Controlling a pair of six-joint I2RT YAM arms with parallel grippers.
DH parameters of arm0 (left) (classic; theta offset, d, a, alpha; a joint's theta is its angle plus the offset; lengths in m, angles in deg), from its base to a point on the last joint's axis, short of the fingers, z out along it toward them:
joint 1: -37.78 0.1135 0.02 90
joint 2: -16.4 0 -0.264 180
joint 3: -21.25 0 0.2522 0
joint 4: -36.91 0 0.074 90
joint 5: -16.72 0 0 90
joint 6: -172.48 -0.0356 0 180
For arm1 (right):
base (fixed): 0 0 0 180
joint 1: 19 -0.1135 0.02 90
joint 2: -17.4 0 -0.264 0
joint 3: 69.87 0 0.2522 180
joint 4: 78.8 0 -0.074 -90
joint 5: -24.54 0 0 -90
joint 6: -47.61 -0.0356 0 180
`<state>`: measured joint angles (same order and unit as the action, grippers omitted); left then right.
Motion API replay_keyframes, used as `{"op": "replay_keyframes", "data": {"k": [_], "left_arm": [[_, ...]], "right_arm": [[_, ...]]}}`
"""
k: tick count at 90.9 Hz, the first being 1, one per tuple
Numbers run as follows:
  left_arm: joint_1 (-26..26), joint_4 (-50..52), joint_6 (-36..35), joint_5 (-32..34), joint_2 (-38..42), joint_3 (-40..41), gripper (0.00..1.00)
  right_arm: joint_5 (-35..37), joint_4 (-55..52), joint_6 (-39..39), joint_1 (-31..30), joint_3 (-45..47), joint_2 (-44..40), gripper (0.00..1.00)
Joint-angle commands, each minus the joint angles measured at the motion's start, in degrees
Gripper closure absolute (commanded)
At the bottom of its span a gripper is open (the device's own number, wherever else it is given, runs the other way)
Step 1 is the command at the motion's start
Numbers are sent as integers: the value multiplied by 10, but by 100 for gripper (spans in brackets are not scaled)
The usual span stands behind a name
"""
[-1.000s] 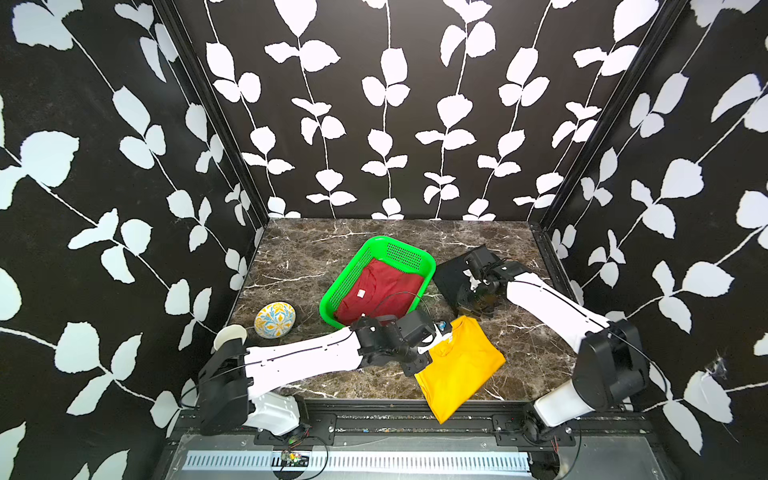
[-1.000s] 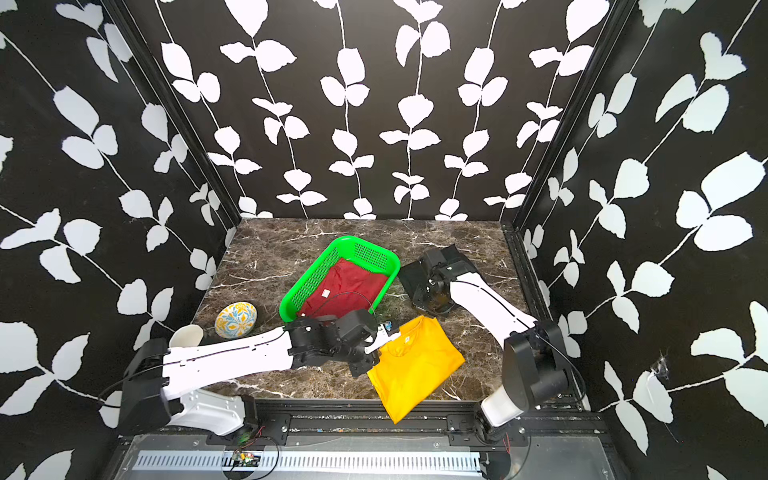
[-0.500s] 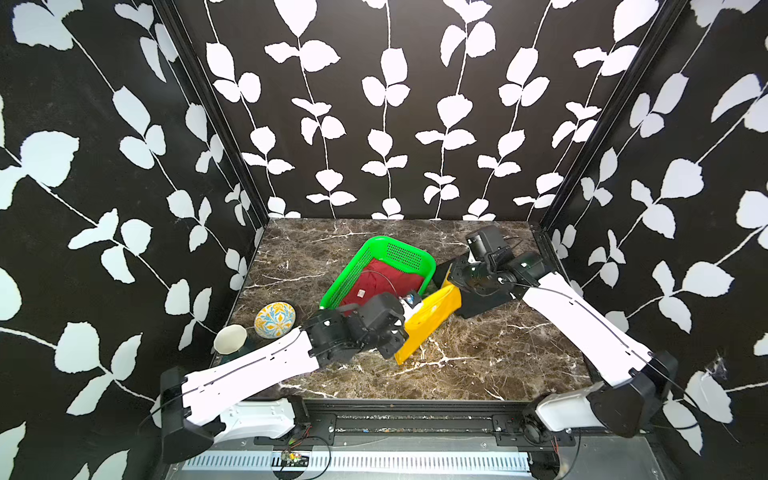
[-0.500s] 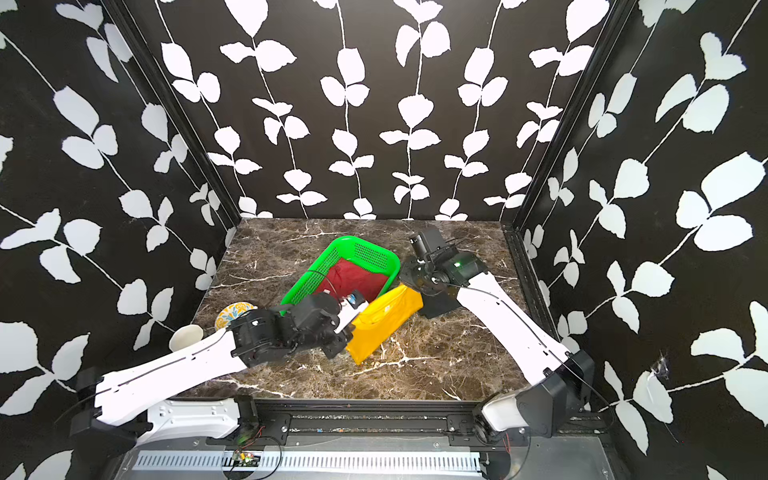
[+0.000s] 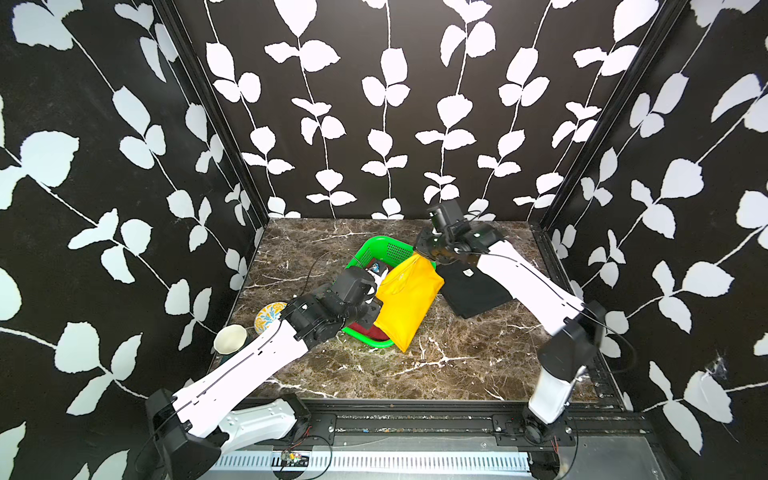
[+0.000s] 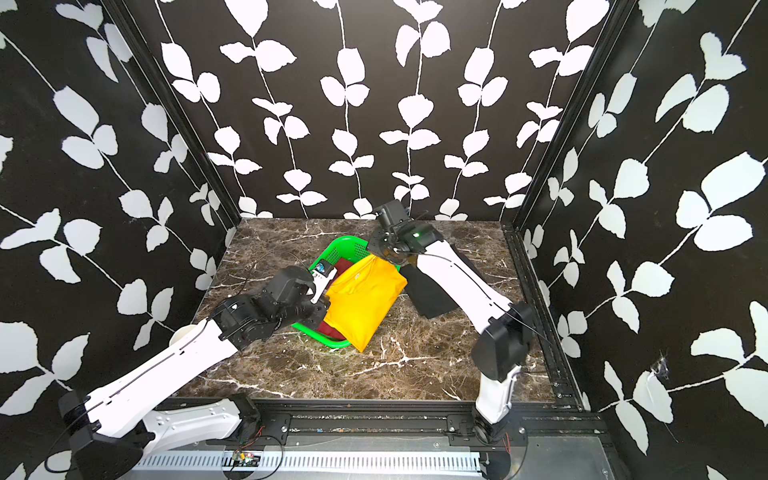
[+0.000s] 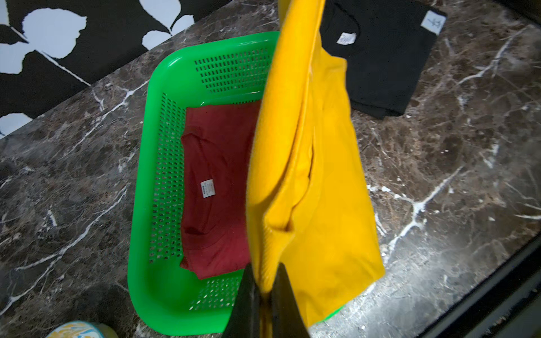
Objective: Put the folded t-shirts into the basket
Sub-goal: Place the T-shirt in the bin.
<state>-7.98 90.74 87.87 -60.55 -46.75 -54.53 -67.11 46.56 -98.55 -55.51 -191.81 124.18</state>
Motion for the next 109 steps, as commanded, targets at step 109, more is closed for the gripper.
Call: {"op": "replay_keyframes", "data": {"k": [109], "left_arm": [[107,-93,12,82,-166,122,100]], "right_arm": [[5,23,34,-6,-246,296,99]]}}
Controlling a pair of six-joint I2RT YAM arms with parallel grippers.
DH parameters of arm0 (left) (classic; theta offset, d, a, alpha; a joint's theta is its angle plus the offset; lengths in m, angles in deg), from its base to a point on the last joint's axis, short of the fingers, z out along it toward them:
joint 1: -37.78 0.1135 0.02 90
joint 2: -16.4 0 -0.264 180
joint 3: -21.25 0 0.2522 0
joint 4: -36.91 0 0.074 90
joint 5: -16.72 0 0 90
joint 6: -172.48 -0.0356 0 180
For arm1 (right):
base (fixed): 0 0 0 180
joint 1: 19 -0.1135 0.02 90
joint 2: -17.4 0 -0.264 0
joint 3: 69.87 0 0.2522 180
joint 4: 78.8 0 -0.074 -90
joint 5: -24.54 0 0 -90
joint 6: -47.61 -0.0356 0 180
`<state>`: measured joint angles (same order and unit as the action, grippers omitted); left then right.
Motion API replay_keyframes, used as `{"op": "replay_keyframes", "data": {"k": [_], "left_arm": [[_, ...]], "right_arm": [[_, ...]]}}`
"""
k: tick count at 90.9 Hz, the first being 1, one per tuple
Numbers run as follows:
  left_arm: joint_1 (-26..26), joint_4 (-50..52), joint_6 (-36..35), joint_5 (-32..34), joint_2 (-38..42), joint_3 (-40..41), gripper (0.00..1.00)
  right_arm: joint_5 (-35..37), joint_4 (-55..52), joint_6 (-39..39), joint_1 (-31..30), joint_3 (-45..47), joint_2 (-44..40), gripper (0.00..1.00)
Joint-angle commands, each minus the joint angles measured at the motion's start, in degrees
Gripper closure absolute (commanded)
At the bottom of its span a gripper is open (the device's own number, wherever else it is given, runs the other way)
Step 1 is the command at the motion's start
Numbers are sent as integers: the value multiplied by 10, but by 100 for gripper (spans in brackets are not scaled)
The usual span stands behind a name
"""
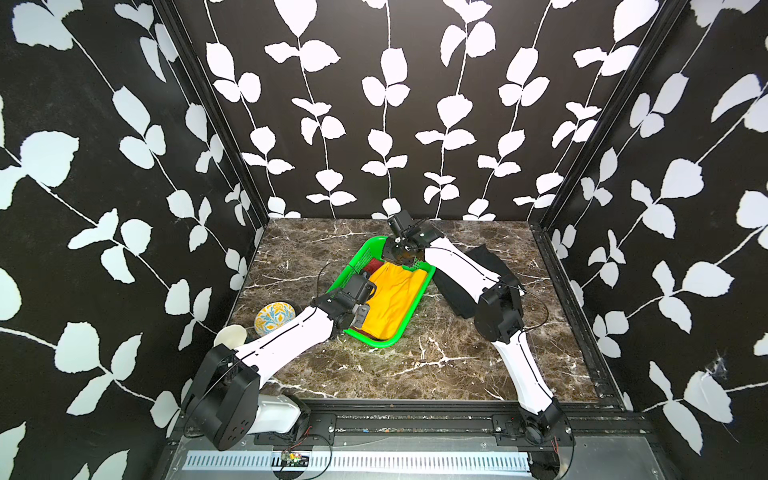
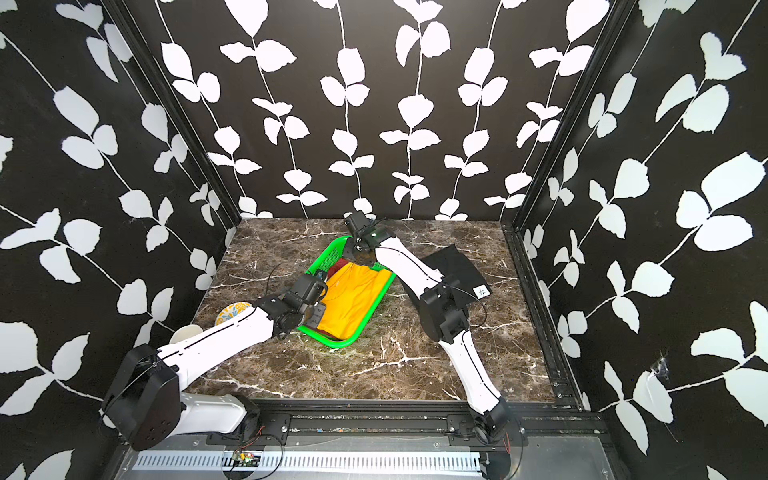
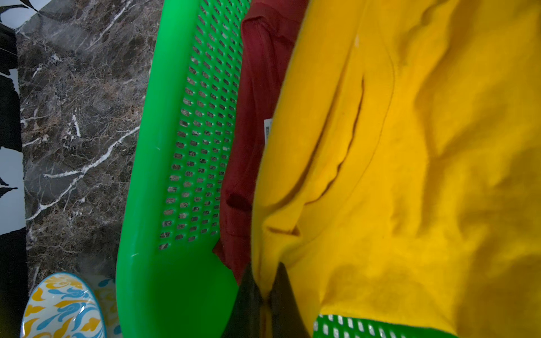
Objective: Put the folded t-shirts into the basket
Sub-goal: Place the T-shirt in the bin.
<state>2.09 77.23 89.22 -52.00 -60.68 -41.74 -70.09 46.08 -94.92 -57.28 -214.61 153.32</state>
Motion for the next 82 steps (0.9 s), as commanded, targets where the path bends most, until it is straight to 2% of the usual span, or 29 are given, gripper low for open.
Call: {"op": "replay_keyframes", "data": {"k": [1,13,29,39,44,45,48,50,55,67,73,82], "left_arm": [[6,42,-2,-4,-30,-7,100],[9,44,-5,-7,-48,-15,100],[11,49,4,16,-27,-7,100],[12,44,9,27,1,4,100],[12,36,6,18,6,8,100],[12,35,6,16,7,9,99],[12,33,7,12,6,8,85],[13,33,8,9,5,6,82],[13,32,7,6,2,6,81],[13,27,9,19,14,4,79],[13,33,10,13,23,-3,67],[13,48,13,-29,43,-22,65]], "right_arm": [[34,28,-4,12,-19,5,99],[34,30,-6,12,-23,6,95],[15,31,-6,15,-36,10,76],[1,32,-1,17,-53,7,75],[-1,32,6,17,-60,4,78],[-2,32,7,18,-62,3,79],[-3,27,11,18,-65,1,78],[-3,25,14,18,-65,-2,77],[-3,24,19,18,-61,-11,74],[-13,4,42,20,-49,-42,73],[-11,-25,60,21,-40,-60,73],[0,-67,91,22,1,-100,72]]}}
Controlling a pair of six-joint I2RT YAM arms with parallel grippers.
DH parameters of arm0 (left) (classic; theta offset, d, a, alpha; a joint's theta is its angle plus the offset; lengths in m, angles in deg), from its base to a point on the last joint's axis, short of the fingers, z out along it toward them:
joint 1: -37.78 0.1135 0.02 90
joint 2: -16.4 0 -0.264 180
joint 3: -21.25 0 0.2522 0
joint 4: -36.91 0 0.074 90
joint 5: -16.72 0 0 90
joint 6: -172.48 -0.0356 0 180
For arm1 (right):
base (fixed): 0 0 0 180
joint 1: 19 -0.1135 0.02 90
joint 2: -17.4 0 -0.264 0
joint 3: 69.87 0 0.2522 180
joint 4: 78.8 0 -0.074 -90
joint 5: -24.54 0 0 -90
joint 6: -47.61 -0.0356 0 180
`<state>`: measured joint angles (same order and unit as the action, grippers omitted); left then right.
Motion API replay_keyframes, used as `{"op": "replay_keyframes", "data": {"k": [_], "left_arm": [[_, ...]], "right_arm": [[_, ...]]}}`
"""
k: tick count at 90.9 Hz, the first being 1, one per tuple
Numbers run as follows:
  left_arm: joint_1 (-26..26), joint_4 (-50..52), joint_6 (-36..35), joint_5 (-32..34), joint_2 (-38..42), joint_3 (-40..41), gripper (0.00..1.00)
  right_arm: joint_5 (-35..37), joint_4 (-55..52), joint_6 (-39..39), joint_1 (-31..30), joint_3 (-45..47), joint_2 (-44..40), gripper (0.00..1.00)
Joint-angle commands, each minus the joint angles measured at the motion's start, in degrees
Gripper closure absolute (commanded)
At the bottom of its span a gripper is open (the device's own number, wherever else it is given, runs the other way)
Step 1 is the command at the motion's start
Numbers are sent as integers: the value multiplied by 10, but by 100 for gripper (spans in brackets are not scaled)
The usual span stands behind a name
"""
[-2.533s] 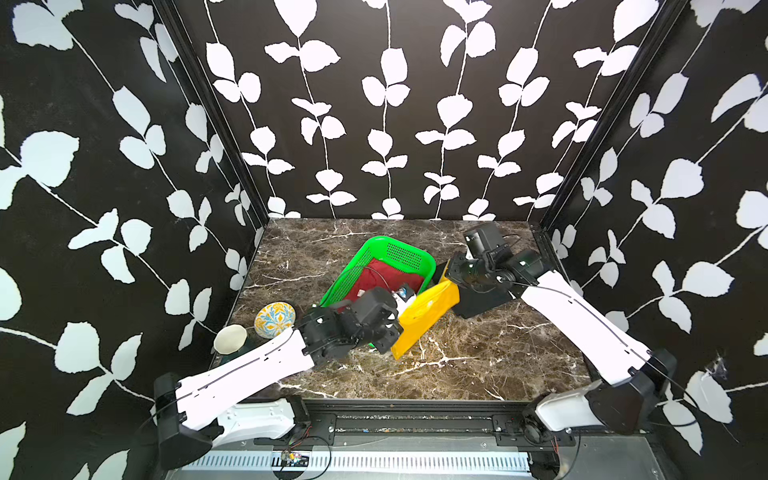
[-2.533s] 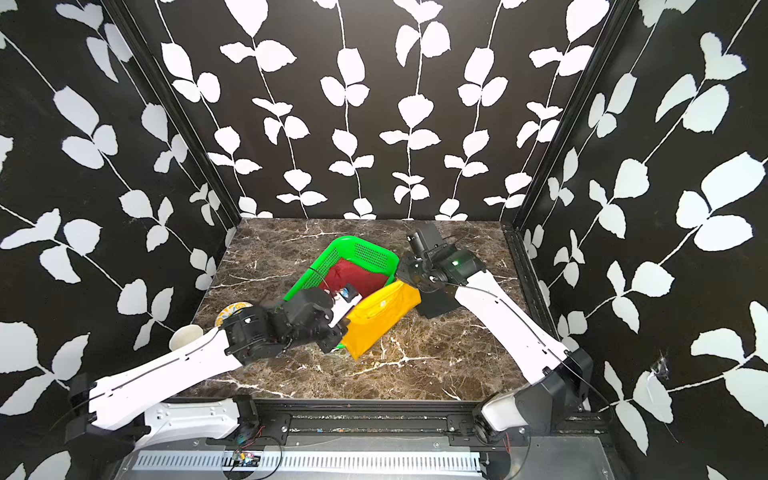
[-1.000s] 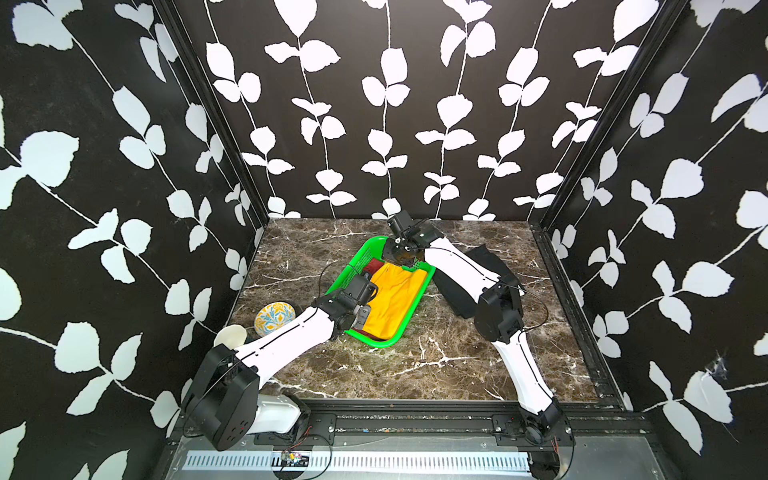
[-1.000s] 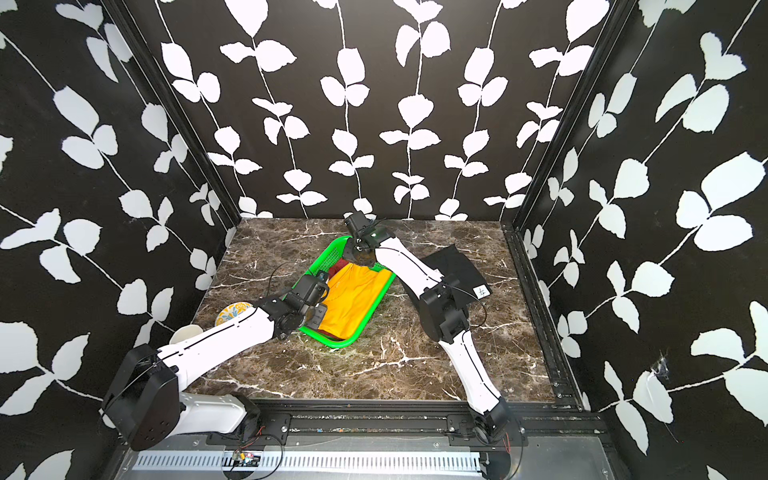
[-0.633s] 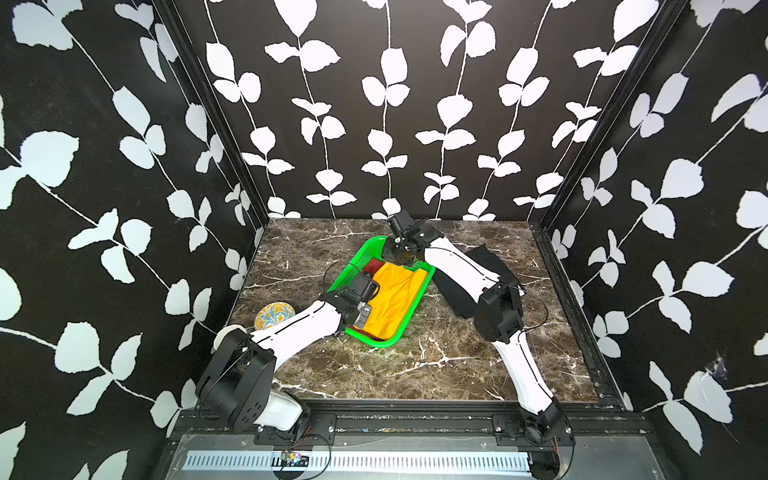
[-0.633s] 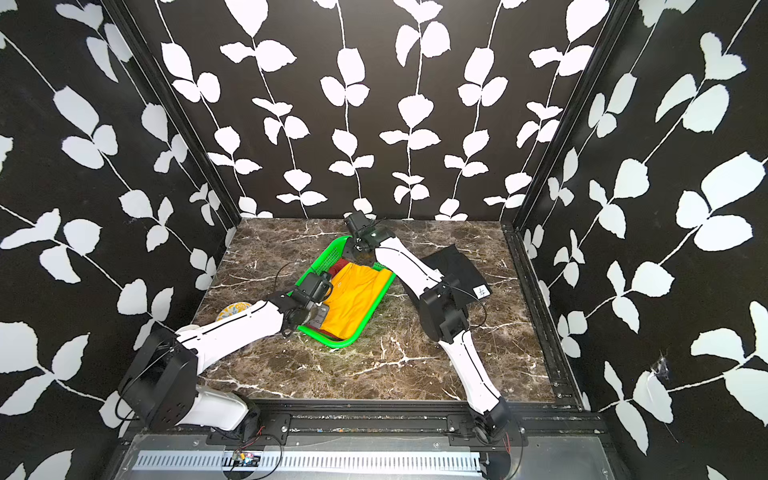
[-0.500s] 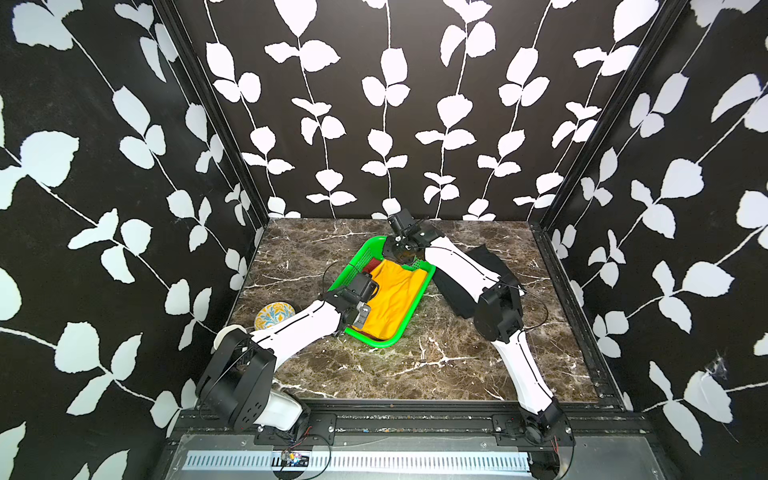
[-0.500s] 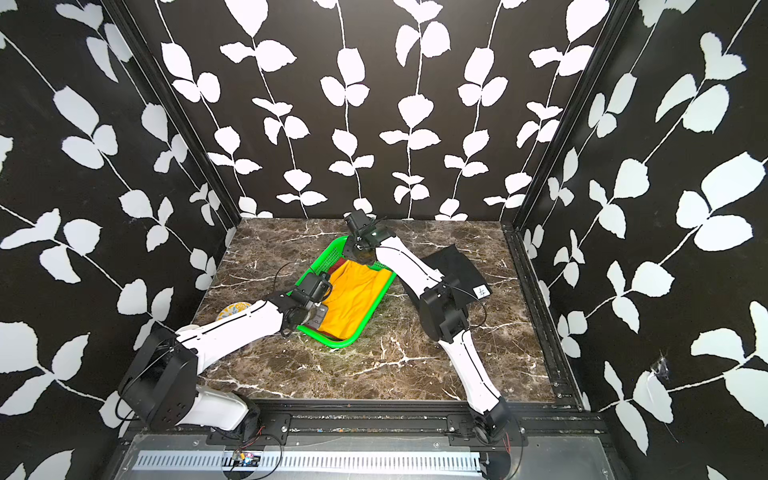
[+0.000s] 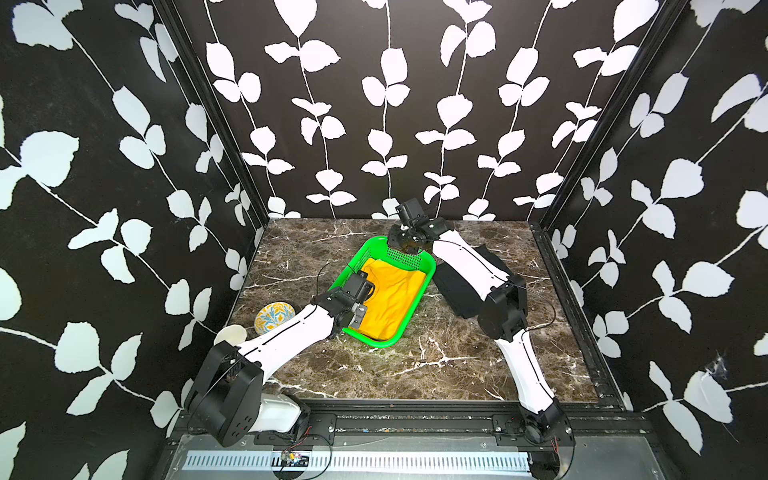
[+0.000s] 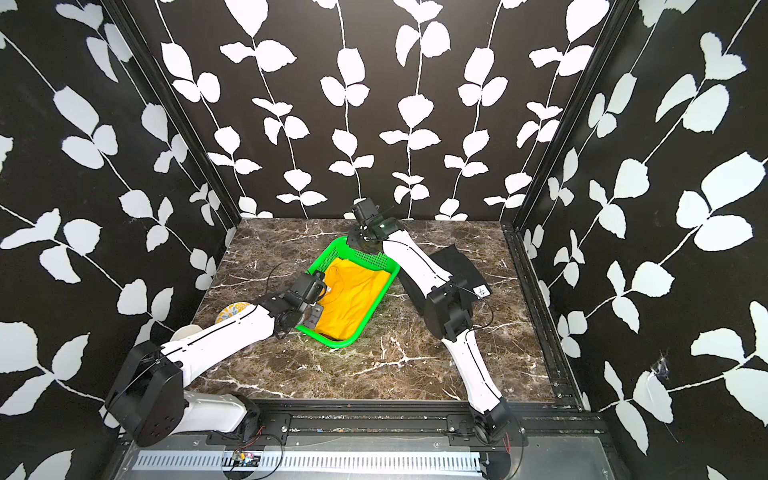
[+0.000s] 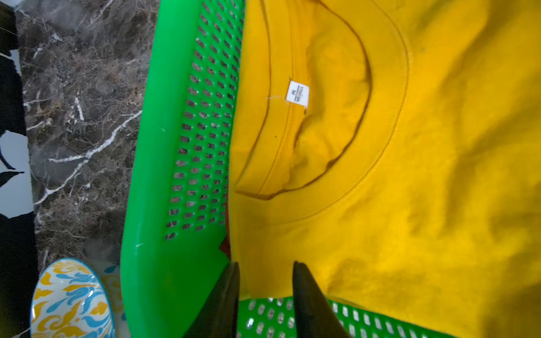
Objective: Put the folded t-shirts into the basket
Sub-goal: Place the T-shirt in the bin.
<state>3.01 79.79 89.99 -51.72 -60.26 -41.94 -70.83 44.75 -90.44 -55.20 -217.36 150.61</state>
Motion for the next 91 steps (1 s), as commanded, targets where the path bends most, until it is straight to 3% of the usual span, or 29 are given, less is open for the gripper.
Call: {"op": "replay_keyframes", "data": {"k": [1,19,39,52,78,91], "left_arm": [[3,21,5,-43,42,-22,65],[1,-85,0,-303,45,-14,66],[-5,-137,10,-379,-60,-17,69],[-11,-119,6,-379,-117,-30,73],[-11,-81,1,-277,-143,-20,74],[-11,-57,5,-211,-142,-15,75]], "right_arm": [[8,-59,49,2,35,-76,72],[23,-172,89,10,70,-84,80],[21,-227,102,29,62,-30,86],[18,-256,106,42,22,28,87],[20,-277,114,46,-21,124,89],[13,-277,113,54,-13,130,90]]}}
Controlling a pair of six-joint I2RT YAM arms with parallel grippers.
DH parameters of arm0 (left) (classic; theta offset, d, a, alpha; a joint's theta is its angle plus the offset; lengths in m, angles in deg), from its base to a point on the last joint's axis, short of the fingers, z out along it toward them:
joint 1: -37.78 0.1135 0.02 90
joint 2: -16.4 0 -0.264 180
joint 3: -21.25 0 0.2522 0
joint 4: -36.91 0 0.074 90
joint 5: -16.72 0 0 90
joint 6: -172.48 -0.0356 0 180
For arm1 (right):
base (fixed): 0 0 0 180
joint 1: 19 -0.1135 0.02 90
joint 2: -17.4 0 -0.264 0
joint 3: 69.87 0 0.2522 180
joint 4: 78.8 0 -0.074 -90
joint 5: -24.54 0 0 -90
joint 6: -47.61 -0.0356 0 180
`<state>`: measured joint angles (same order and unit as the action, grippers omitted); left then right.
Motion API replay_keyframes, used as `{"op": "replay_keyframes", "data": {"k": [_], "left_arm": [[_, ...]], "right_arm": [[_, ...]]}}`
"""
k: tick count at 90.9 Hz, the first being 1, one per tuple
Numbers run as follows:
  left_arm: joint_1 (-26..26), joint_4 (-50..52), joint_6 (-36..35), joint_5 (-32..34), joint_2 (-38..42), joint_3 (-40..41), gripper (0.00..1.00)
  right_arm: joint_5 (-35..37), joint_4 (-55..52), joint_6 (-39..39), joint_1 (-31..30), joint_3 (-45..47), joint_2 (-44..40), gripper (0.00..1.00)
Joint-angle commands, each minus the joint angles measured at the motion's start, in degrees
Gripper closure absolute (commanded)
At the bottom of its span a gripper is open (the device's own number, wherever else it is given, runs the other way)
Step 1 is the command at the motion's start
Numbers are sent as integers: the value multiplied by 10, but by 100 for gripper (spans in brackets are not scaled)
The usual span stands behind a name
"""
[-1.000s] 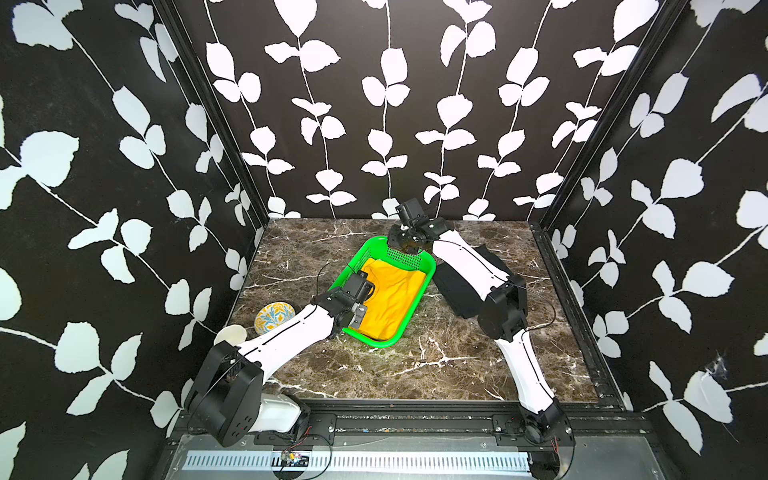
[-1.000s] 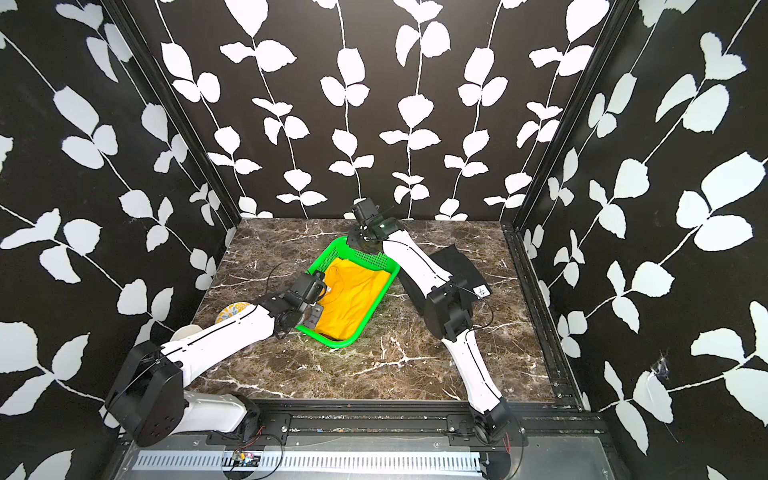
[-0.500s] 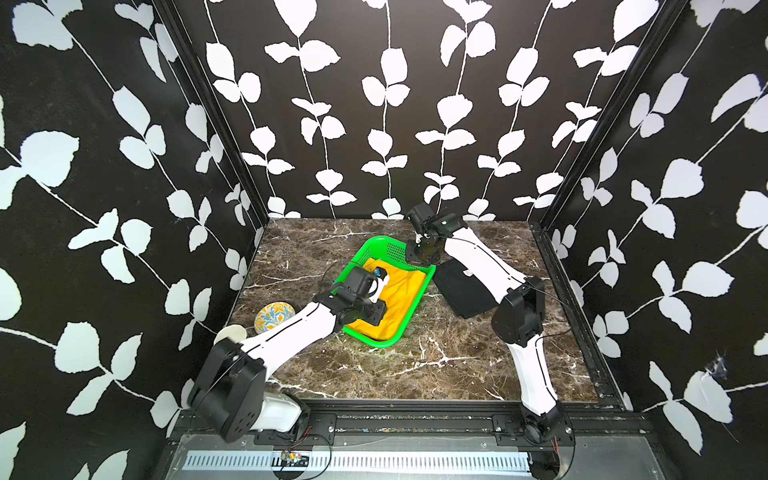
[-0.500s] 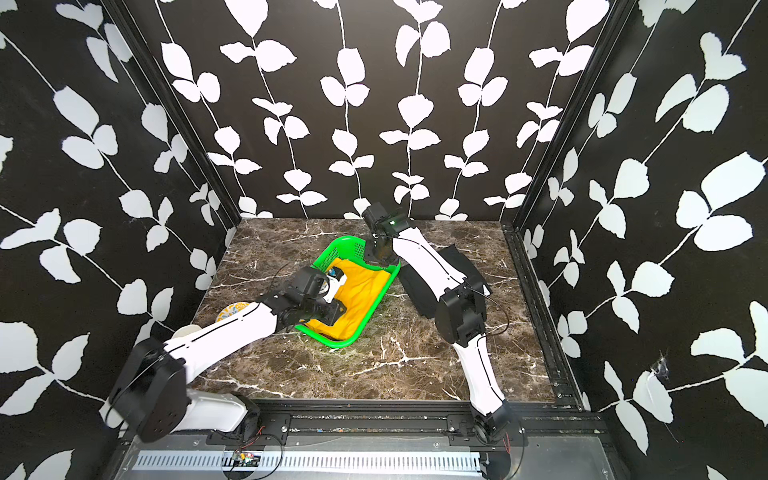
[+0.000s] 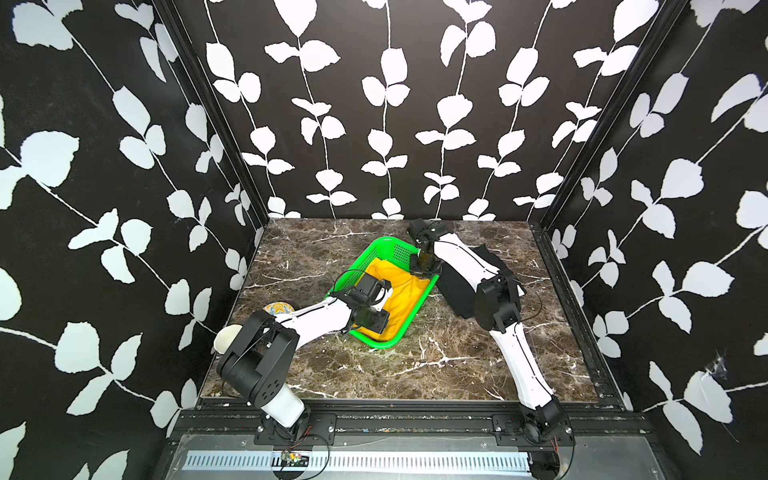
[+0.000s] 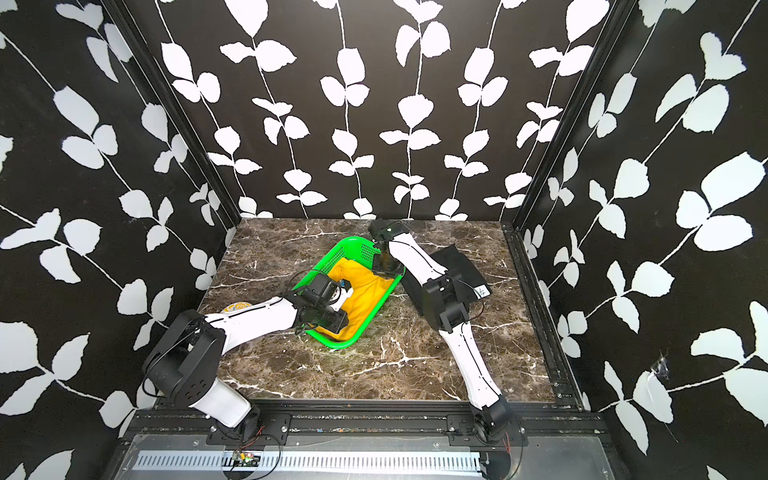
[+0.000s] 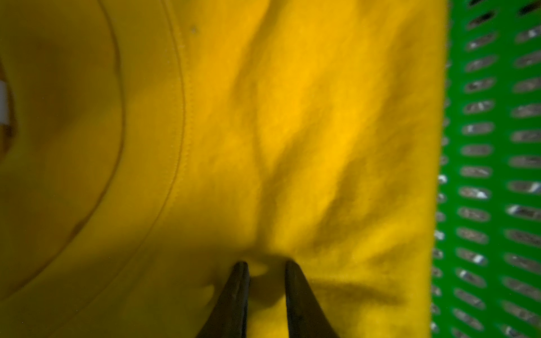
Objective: Put the folded t-shirts into the basket
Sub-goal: Place the T-shirt in the bin.
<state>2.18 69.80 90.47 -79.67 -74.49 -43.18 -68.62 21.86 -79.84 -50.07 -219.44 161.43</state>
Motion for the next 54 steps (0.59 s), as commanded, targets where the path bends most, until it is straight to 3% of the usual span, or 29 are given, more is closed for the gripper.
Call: {"op": "replay_keyframes", "data": {"k": [1,14,40,54], "left_arm": [[-3,44,1,73,2,-1,75],[-3,64,16,144,31,2,74],[-3,33,40,62,157,27,70],[-3,35,49,89,223,30,67]], "right_arm": [[-10,-46,6,3,10,16,90],[-18,-26,3,6,33,-36,87],[-39,-22,0,-16,71,-161,83],[-82,-40,16,-40,107,-173,82]]}}
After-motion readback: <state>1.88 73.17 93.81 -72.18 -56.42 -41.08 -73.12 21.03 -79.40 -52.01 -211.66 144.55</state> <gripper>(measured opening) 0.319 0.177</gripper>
